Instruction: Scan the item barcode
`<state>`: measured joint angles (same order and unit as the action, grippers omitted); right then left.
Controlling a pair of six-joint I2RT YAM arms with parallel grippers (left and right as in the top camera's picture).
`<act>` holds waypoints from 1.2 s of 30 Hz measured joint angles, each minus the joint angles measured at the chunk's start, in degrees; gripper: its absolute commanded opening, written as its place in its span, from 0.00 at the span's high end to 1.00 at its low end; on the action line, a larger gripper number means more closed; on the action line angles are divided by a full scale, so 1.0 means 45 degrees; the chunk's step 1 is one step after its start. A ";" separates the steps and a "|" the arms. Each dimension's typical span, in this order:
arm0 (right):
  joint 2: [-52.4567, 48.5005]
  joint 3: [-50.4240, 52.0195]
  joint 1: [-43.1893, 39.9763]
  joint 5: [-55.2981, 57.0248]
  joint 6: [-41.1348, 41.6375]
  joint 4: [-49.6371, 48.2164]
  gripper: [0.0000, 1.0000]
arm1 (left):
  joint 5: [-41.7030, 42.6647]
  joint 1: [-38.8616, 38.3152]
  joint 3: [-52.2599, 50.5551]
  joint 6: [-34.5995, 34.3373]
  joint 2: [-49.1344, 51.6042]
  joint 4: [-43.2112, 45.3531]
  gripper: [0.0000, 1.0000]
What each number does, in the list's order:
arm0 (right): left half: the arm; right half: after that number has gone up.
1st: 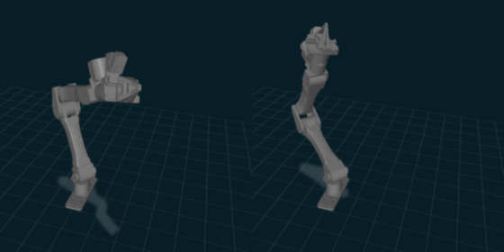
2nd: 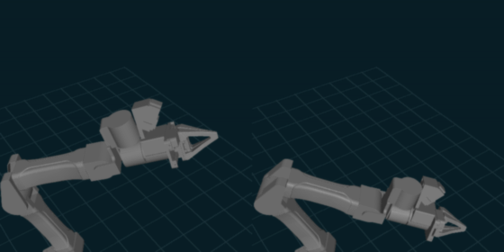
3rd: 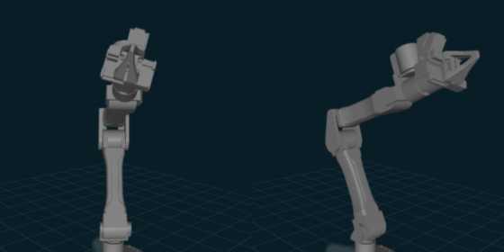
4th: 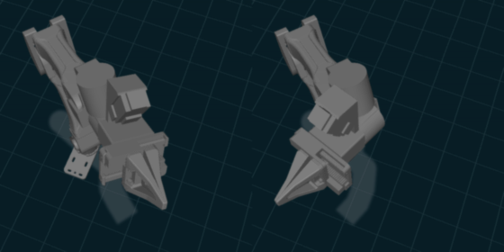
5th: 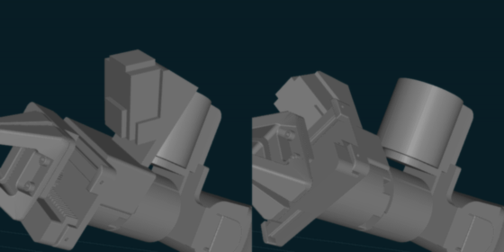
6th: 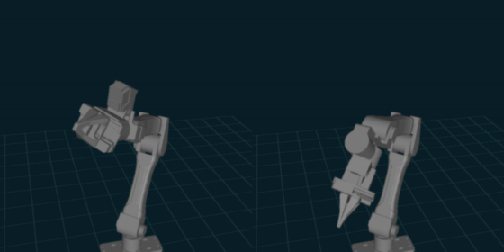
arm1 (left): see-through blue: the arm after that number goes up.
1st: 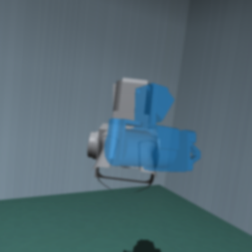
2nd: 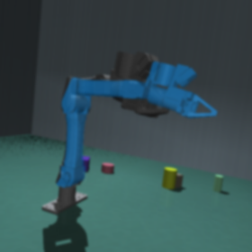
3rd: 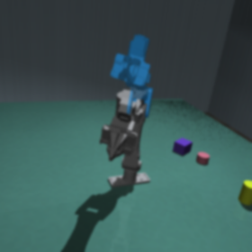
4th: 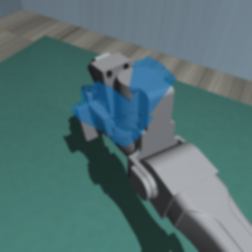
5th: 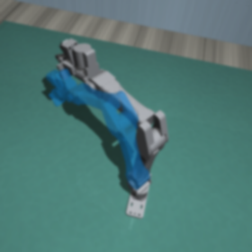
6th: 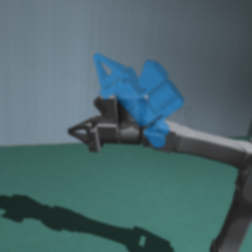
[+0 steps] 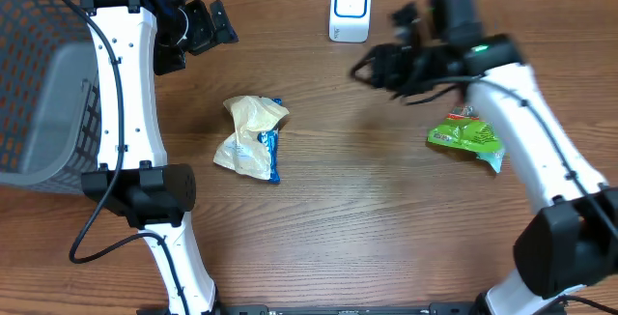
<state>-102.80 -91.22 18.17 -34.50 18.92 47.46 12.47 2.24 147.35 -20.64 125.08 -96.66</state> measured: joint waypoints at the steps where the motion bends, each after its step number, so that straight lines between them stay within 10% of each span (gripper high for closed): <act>1: -0.0019 0.0000 0.0466 0.0398 0.0238 -0.0112 0.39 | 0.0000 0.0000 0.0005 0.0000 0.0000 0.0000 0.00; 23: -0.3045 0.0010 0.5265 0.3871 0.2652 -0.3444 0.37 | -0.0015 0.0000 0.0000 0.0005 0.0000 0.0223 0.00; 26: -0.3123 0.0034 0.5042 0.3895 0.2754 -0.3215 0.37 | -0.0175 0.0000 -0.0024 0.0238 0.0000 0.0005 0.39; 36: -0.3007 0.0034 0.0831 0.2424 0.2220 -0.1214 0.34 | -0.0763 -0.1209 -0.3322 0.1020 0.0000 0.0029 0.55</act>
<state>-116.33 -91.07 21.91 -23.59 28.91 42.00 9.04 -3.20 132.40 -16.05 125.08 -96.53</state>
